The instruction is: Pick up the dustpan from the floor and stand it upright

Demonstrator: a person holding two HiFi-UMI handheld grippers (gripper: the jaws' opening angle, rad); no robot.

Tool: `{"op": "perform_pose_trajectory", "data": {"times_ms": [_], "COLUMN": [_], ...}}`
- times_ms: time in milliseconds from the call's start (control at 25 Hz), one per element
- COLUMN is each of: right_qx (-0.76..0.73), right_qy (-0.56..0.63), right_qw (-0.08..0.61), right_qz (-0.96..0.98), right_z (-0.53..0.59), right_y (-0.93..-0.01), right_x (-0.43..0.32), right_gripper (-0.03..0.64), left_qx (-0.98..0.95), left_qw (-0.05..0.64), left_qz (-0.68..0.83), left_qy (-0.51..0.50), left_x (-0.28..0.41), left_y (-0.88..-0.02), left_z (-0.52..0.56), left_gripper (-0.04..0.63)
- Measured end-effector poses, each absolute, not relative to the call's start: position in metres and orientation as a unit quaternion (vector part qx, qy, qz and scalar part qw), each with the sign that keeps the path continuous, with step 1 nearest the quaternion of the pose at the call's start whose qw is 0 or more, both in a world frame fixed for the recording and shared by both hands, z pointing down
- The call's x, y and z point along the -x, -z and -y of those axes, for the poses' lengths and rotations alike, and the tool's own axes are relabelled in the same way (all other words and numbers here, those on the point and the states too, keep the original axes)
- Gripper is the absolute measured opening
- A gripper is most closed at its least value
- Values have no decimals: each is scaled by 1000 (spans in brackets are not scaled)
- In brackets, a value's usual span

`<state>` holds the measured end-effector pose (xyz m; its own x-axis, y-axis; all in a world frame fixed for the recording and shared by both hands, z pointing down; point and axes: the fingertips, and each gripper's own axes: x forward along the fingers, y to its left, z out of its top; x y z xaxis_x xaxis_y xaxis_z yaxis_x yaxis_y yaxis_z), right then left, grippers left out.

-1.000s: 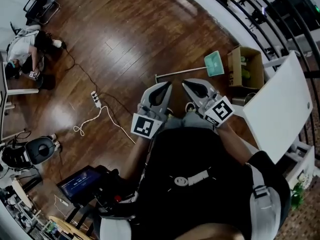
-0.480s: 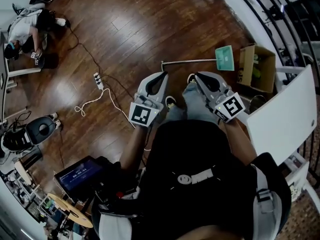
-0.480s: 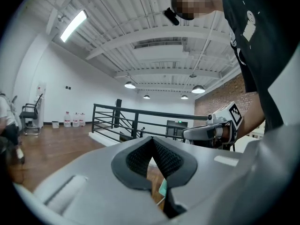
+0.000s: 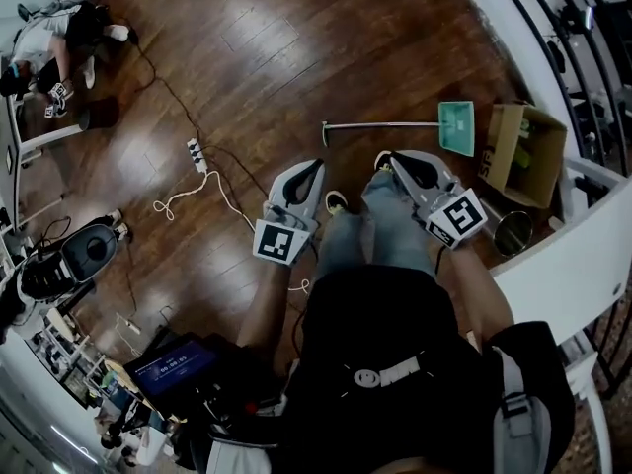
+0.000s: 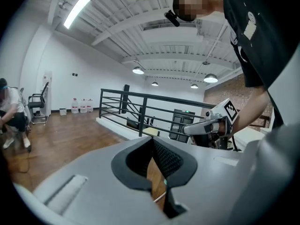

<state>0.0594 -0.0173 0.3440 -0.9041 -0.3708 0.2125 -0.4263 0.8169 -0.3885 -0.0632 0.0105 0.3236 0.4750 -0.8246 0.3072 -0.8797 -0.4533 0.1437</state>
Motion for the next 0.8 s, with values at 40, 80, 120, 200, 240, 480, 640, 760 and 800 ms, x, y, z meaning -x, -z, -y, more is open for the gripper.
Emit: {"op": "perform_pose_trajectory", "data": {"times_ms": [40, 80, 120, 200, 240, 480, 640, 760, 800], "right_qx": [-205, -199, -191, -177, -170, -110, -94, -62, -54], "right_qy": [-211, -198, -186, -170, -166, -56, -48, -77, -77], "right_qw": [87, 115, 146, 202, 226, 419, 496, 519, 525], "right_qz": [952, 953, 953, 948, 945, 900, 862, 849, 846], "right_z": [20, 22, 23, 22, 20, 10, 9, 0, -2], "right_y": [-362, -381, -402, -443, -464, -612, -725, -805, -829], "right_x": [-60, -59, -58, -55, -53, -46, -56, -50, -46], "right_gripper": [2, 2, 2, 2, 2, 2, 5, 166, 155], "left_qx": [-844, -841, -838, -833, -831, -809, -814, -820, -817], "left_qw": [146, 150, 154, 163, 169, 216, 220, 200, 194], "left_qz": [506, 509, 512, 517, 520, 539, 531, 532, 539], "left_qy": [-101, -104, -105, -107, -108, -93, -81, -68, -62], "left_x": [64, 67, 70, 77, 81, 116, 136, 149, 155], "left_y": [-333, -344, -355, -380, -394, -459, -493, -517, -525], "left_z": [-7, -4, -1, 2, 3, -2, -19, -21, -19], "left_gripper": [18, 18, 18, 18, 18, 18, 20, 144, 144]}}
